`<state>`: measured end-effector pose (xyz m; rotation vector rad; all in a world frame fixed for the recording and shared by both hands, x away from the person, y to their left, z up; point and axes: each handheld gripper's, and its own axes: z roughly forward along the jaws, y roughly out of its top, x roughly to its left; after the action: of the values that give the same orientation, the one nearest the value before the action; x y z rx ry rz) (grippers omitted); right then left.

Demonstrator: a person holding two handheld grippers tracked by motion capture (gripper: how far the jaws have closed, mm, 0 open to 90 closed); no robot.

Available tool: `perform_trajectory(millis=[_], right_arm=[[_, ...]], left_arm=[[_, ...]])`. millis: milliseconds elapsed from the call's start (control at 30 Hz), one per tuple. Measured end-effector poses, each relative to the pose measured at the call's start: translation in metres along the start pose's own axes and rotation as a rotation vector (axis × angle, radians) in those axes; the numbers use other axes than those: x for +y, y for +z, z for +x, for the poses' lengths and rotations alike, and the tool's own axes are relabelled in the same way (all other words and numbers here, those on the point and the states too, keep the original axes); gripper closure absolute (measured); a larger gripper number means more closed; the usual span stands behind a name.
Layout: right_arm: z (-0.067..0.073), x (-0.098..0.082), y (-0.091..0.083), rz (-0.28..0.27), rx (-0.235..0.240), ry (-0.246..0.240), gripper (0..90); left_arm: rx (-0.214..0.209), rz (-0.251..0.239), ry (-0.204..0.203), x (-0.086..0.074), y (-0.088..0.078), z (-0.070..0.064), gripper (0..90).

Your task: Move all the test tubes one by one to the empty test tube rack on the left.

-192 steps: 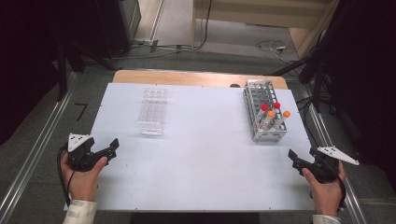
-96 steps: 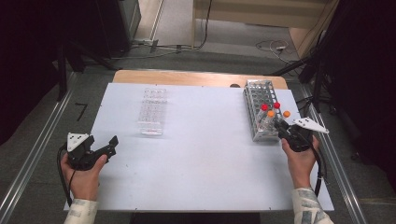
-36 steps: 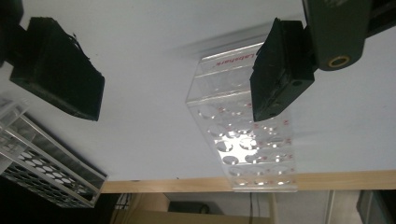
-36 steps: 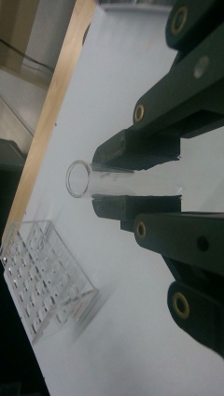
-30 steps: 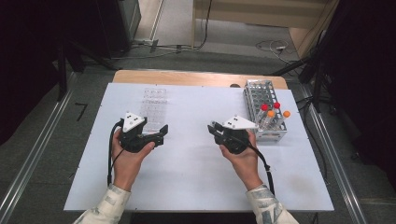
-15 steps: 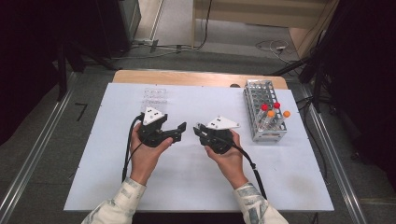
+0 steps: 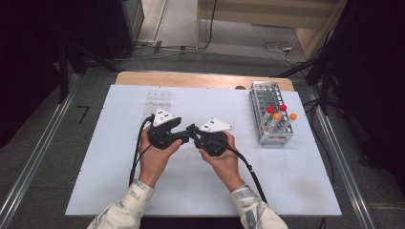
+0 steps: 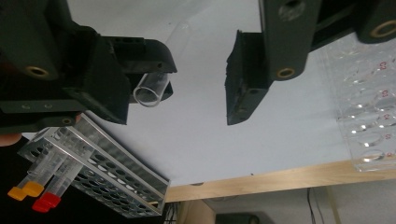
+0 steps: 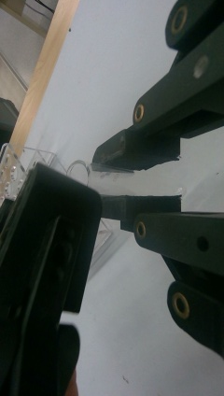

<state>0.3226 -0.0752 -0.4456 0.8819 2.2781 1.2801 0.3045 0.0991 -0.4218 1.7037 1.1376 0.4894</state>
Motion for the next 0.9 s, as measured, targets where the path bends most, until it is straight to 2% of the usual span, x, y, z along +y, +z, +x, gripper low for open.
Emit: perform_trajectory(millis=[367,433,667,900], right_arm=[[0.0040,0.0022,0.0043,0.002,0.006,-0.004,73.2],[0.0050,0.0026,0.0049,0.003,0.005,0.000,73.2],[0.0058,0.0035,0.0051,0.002,0.001,-0.009,73.2],[0.0051,0.0034,0.0052,0.003,0.000,-0.009,71.8]], left_arm=[[-0.011,0.014,0.023,0.0003,0.0017,-0.0007,59.5],[-0.023,0.024,0.023,0.0004,0.0020,-0.0017,66.1],[-0.029,0.042,0.030,0.0006,0.0031,-0.0035,74.2],[-0.020,0.042,0.039,0.0020,0.0036,-0.0027,76.9]])
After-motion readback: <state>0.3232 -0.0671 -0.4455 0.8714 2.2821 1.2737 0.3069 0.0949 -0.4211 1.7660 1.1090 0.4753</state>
